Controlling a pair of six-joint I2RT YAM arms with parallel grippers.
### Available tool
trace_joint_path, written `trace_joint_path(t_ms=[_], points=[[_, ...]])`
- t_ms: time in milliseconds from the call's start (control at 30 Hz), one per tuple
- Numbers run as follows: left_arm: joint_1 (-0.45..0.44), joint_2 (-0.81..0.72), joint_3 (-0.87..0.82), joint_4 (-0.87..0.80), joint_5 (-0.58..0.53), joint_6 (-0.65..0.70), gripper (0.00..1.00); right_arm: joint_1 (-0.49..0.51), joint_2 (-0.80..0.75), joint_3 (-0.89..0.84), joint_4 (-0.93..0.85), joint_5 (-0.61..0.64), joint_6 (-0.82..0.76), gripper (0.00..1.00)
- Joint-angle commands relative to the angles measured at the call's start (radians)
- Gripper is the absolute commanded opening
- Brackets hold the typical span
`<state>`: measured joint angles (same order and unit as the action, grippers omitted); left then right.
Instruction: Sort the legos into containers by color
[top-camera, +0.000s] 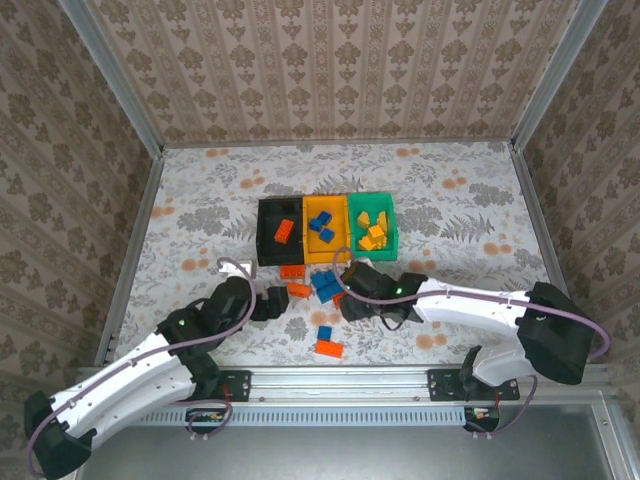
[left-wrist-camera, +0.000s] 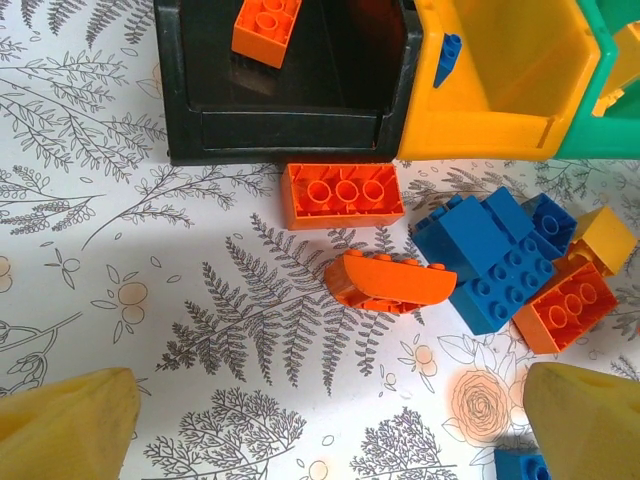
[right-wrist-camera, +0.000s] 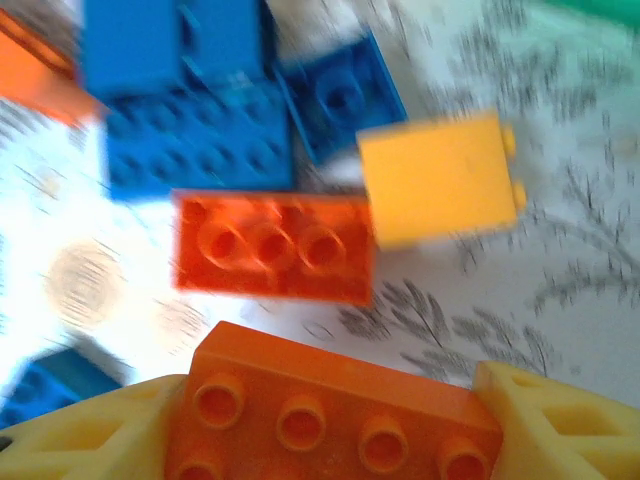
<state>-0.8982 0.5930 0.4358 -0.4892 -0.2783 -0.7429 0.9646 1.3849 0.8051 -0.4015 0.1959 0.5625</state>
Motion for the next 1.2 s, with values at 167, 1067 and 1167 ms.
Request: trace_joint_path(t_ms=[167,1067,1167], points=[[0.011,-0.079,-0.029,-0.084,-0.010,-0.059,1.00,-0.041,0.278,0.434,0.049,-0.120,-0.127,0.56],[0.012,-0.059,-0.004,-0.087,0.078,0.031,1.00,-0.193,0.661,0.978,0.117,-0.231,-0.013,0.91],[-0.004,0.070,0.027,-0.020,0.157,0.080,1.00,-0.210,0.551,0.820,0.166,-0.203,0.016,0.91]])
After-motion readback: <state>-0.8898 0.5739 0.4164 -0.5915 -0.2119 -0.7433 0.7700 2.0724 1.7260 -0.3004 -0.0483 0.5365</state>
